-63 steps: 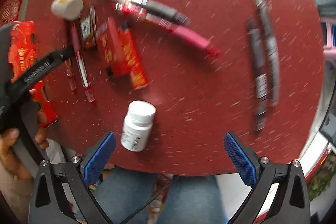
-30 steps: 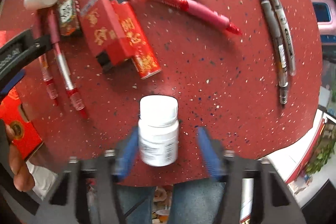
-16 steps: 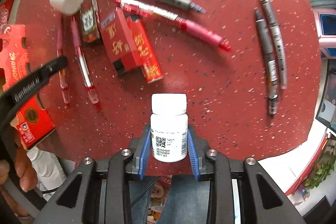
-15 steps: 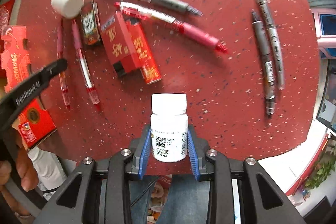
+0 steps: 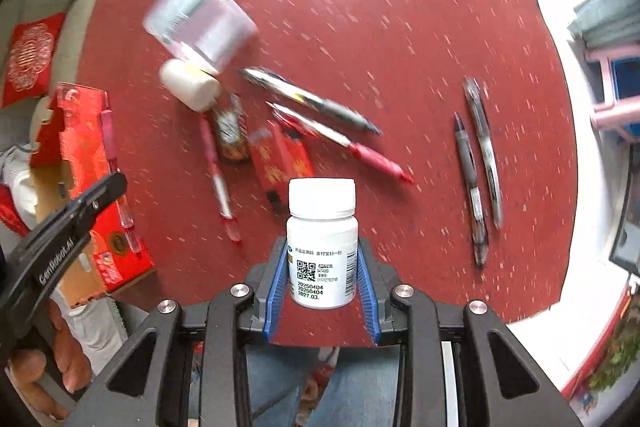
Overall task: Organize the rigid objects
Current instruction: 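Carry the red pen and white pill bottle over the cardboard box with both grippers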
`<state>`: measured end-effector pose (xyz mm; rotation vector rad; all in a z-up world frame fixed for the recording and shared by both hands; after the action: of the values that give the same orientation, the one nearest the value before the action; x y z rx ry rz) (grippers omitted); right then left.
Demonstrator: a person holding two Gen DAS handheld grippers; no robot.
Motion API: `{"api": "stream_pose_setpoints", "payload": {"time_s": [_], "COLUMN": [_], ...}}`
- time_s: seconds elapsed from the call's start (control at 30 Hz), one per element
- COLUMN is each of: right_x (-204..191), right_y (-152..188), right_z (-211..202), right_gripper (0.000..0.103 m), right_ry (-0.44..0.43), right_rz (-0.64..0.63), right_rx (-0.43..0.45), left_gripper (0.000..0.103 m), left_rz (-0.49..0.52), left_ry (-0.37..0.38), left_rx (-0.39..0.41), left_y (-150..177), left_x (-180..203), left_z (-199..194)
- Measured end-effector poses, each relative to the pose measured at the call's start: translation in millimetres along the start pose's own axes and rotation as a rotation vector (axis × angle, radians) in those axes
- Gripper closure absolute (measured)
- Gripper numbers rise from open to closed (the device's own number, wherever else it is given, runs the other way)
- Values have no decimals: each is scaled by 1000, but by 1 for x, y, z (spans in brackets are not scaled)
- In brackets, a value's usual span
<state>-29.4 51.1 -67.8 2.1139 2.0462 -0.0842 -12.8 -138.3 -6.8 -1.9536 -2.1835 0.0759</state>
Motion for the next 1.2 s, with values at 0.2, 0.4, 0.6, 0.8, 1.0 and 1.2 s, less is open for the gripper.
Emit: {"api": "stream_pose_setpoints", "payload": {"time_s": [0.2, 0.4, 0.6, 0.8, 1.0, 1.2], "right_x": [-31, -82, -140, -196, -256, -314], "right_y": [-10, -17, -17, -12, -3, 8], "right_z": [-14, -22, -30, -35, -29, -18], "right_gripper": [69, 69, 69, 69, 69, 69], "right_ry": [-3, -24, -53, -84, -134, -182], "right_rz": [-111, -230, -353, -467, -577, -674], "right_rx": [42, 73, 86, 89, 70, 43], "left_gripper": [92, 92, 92, 92, 92, 92], "left_rz": [-40, -122, -199, -295, -383, -432], "left_ry": [-9, -36, -79, -142, -197, -247], "left_rx": [55, 114, 154, 168, 163, 155], "left_y": [-10, -14, -13, -2, 11, 13], "left_x": [-7, -37, -76, -127, -177, -216], "left_z": [-2, -24, -44, -53, -57, -56]}}
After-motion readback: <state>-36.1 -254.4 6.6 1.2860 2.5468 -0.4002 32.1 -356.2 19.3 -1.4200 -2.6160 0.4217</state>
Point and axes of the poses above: each gripper's, at about its wrist camera, not at the fingertips, and z roughly the way its jaws point, x to its right, y to its underside, the point moved 7 cm from there along z, roughly the way its jaws point, and after that the axes turned 6 degrees about z, right-handed, at the moved point
